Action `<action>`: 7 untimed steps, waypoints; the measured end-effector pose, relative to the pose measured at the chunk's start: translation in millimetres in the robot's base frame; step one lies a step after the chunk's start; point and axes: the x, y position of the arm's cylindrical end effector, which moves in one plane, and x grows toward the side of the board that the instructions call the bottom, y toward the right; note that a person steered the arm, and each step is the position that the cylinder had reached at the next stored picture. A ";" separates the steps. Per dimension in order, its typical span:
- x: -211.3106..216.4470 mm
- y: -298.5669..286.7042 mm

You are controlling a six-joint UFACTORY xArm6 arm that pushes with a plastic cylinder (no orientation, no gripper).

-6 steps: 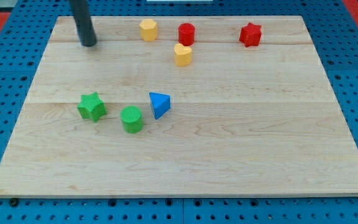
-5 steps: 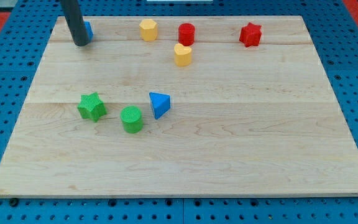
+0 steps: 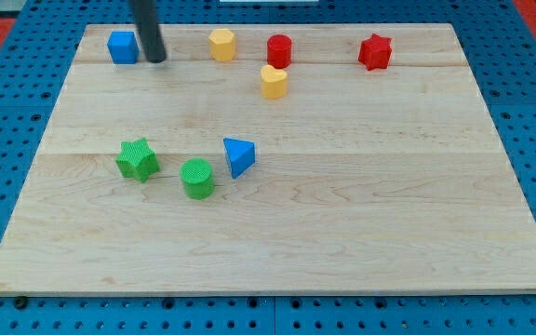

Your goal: Move yellow heart to diagonal bottom left of the red circle

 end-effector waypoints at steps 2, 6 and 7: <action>-60.2 75.7; 71.2 157.0; 47.4 120.8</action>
